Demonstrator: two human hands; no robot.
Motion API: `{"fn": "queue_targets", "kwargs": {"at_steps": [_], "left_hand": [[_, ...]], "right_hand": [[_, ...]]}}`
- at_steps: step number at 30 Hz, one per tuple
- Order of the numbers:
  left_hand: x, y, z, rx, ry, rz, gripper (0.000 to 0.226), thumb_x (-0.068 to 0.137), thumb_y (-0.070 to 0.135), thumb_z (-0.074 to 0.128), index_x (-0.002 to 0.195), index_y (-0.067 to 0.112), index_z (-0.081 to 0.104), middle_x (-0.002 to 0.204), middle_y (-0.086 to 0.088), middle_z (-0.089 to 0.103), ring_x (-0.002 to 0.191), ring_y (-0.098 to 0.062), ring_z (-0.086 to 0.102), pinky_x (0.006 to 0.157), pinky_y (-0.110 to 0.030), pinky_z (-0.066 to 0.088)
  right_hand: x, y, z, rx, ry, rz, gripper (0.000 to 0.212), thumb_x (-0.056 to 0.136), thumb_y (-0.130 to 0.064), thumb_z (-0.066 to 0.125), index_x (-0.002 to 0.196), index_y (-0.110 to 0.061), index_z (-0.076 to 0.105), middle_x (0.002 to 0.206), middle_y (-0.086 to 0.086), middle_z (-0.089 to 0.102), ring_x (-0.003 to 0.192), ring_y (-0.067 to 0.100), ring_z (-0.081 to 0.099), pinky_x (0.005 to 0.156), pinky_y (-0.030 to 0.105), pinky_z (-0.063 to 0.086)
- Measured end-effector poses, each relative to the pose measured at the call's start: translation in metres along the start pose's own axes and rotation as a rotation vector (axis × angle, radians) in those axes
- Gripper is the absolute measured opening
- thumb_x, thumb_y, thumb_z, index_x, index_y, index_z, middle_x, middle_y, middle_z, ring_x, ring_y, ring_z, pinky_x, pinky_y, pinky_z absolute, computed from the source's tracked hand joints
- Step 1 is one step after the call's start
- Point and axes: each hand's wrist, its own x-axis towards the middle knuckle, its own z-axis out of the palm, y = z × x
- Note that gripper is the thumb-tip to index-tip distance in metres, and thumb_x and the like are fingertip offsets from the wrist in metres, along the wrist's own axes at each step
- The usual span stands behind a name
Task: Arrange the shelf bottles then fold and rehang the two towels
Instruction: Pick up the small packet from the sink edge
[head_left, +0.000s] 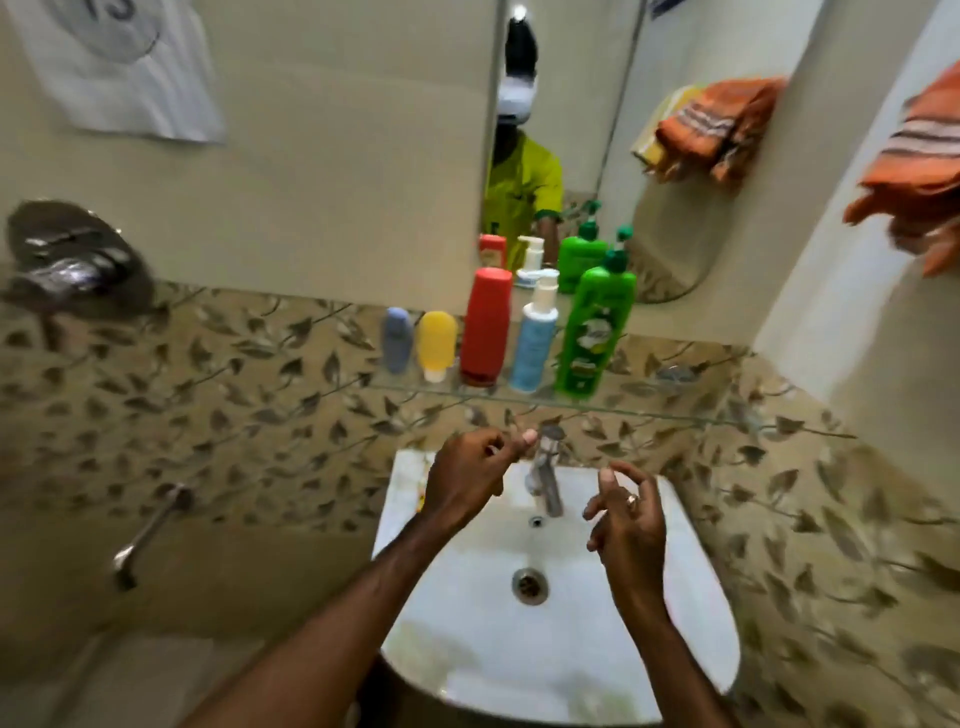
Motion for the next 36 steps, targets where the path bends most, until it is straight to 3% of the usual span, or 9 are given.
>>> {"fn": "queue_targets", "kwargs": {"at_steps": [3,6,9,14,18,25,29,32,36], "left_hand": [[-0.003,-0.062,-0.037,0.039,0.032,-0.121,0.055,0.079,0.075,0.057,0.068,0.021,0.064,0.050,-0.003,0.065,0.038,-0.005,0.051,0.053,-0.029,0.045],[-0.014,-0.126,-0.066,0.153,0.011,-0.184,0.038,0.083,0.060,0.066,0.072,0.024,0.066,0.060,0.005,0.069,0.050,-0.004,0.059,0.057,-0.027,0.043],[-0.022,-0.186,-0.092,0.397,-0.135,-0.209,0.017,0.086,0.039,0.070,0.099,0.029,0.075,0.094,0.007,0.076,0.091,-0.015,0.071,0.075,-0.030,0.050],[-0.030,-0.263,-0.112,0.594,-0.428,-0.150,0.067,0.083,0.032,0.072,0.145,0.037,0.046,0.148,0.005,0.053,0.129,-0.022,0.056,0.099,-0.036,0.050],[-0.021,-0.297,-0.108,0.566,-0.565,-0.041,0.088,0.086,0.031,0.074,0.157,0.034,0.021,0.166,0.010,0.014,0.151,-0.021,0.023,0.117,-0.040,0.033],[0.002,-0.337,-0.111,0.556,-0.671,0.157,0.091,0.082,0.046,0.073,0.155,0.041,0.019,0.159,0.022,-0.010,0.155,-0.017,0.004,0.117,-0.043,0.032],[0.016,-0.358,-0.113,0.150,-0.655,0.063,0.075,0.084,0.031,0.076,0.147,0.046,0.038,0.157,0.030,0.013,0.142,-0.012,0.042,0.114,-0.033,0.040],[0.029,-0.360,-0.110,-0.052,-0.674,0.002,0.060,0.091,0.014,0.070,0.141,0.041,0.050,0.152,0.025,0.036,0.135,0.003,0.045,0.113,-0.021,0.039],[0.039,-0.380,-0.111,0.038,-0.626,-0.027,0.027,0.091,0.017,0.067,0.117,0.024,0.073,0.106,0.025,0.073,0.092,-0.001,0.069,0.087,-0.029,0.055]], "right_hand": [[-0.011,0.036,0.059,-0.181,-0.174,0.016,0.008,0.098,-0.021,0.065,0.104,-0.026,0.067,0.081,0.005,0.069,0.064,0.020,0.062,0.050,0.025,0.049],[-0.027,0.083,0.103,-0.501,-0.396,0.018,0.013,0.093,-0.024,0.069,0.105,-0.029,0.072,0.106,-0.006,0.067,0.097,0.013,0.066,0.086,0.039,0.056],[-0.040,0.118,0.137,-0.942,-0.645,-0.015,0.032,0.096,-0.035,0.063,0.126,-0.028,0.064,0.147,0.000,0.047,0.141,0.021,0.038,0.108,0.041,0.041],[-0.046,0.156,0.183,-1.460,-0.870,-0.146,0.046,0.098,-0.039,0.052,0.140,-0.019,0.048,0.170,0.006,-0.012,0.156,0.033,-0.005,0.114,0.059,0.026],[-0.041,0.190,0.207,-1.591,-0.844,-0.200,0.056,0.095,-0.033,0.053,0.146,-0.014,0.041,0.168,0.005,-0.020,0.156,0.035,-0.011,0.114,0.062,0.023],[-0.048,0.205,0.225,-1.487,-0.681,-0.149,0.073,0.099,-0.033,0.049,0.160,-0.013,0.015,0.171,-0.001,-0.001,0.156,0.030,0.004,0.115,0.058,0.027],[-0.077,0.180,0.228,-0.988,-0.536,-0.055,0.079,0.099,-0.033,0.059,0.162,-0.024,0.013,0.169,-0.015,0.006,0.153,0.016,0.016,0.119,0.049,0.030],[-0.126,0.152,0.233,-0.625,-0.416,-0.046,0.079,0.094,-0.033,0.065,0.159,-0.031,0.021,0.165,-0.027,0.013,0.152,-0.002,0.015,0.122,0.036,0.030],[-0.207,0.144,0.248,-0.516,-0.423,-0.177,0.080,0.086,-0.027,0.070,0.157,-0.026,0.033,0.164,-0.014,0.027,0.151,0.013,0.027,0.117,0.022,0.029]]}}
